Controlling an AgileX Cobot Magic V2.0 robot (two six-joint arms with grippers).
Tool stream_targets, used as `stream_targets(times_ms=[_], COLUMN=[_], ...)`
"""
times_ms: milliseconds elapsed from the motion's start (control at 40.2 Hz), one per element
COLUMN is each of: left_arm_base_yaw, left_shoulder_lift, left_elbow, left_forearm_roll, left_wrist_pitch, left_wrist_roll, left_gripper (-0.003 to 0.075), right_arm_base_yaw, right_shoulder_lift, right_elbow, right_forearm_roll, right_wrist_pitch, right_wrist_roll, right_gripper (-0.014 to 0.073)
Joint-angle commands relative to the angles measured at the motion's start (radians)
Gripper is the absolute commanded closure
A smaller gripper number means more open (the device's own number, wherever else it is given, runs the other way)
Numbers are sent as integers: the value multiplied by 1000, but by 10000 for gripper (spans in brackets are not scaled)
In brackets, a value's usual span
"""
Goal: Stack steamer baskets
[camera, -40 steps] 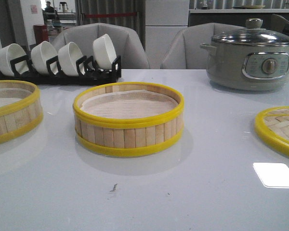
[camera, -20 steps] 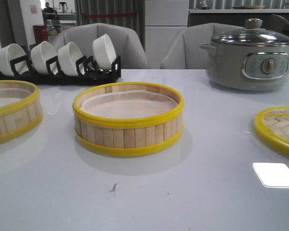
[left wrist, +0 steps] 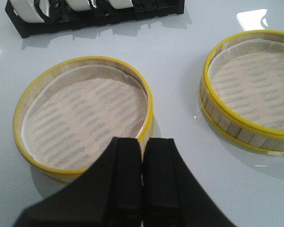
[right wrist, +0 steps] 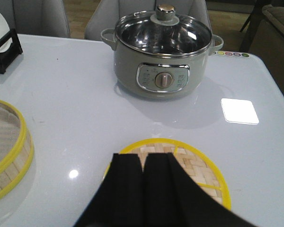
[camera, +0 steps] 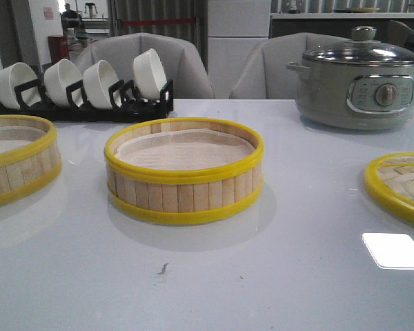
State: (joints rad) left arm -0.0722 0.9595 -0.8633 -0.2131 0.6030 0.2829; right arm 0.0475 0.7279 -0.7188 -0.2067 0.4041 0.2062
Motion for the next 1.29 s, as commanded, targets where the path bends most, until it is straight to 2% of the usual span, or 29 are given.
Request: stream_targets(times_ms=[0, 149, 199, 299, 349, 398, 672, 896, 946, 1021, 1170, 1220, 1270], left_arm_base_yaw=[2, 2, 2, 2, 2, 2, 2, 2, 2, 2, 2, 2, 2], left_shoulder_lift=[-13, -13, -13, -13, -13, -13, -13, -7, -5, -2, 29, 49, 74], left_elbow=[-37, -37, -37, -37, -37, -37, -37, -37, -37, -37, -37, -37, -37], left_forearm_roll=[-21, -21, -21, -25, -38, -40, -38, -38, -38, -38, -38, -40, -49], left_wrist_pitch=[-42, 1, 2, -5, -11, -13, 4, 14, 14, 1, -41, -58, -71], left_wrist_roll=[-3, -5, -16, -23, -23, -23, -23, -14, -11, 0, 11, 11, 11], left_gripper=[625, 625, 625, 625, 625, 625, 624, 610, 584, 502, 237, 176, 154], right_arm_base_yaw=[5, 5, 5, 5, 4, 4, 4, 4, 4, 4, 4, 4, 4], right_shoulder_lift=[7, 34, 47, 58, 65, 73, 86, 86, 86, 86, 86, 86, 86], right_elbow=[-39, -39, -39, -39, -39, -39, -39, -39, -39, -39, -39, -39, -39], right_forearm_roll=[-4, 4, 4, 5, 5, 4, 4, 4, 4, 4, 5, 5, 9], right_wrist_pitch=[-23, 84, 128, 207, 225, 226, 204, 208, 209, 208, 208, 208, 208], right_wrist_roll=[-5, -5, -5, -5, -5, -5, -5, -5, -5, -5, -5, -5, -5], right_gripper=[538, 508, 442, 250, 181, 153, 173, 222, 222, 222, 222, 222, 222])
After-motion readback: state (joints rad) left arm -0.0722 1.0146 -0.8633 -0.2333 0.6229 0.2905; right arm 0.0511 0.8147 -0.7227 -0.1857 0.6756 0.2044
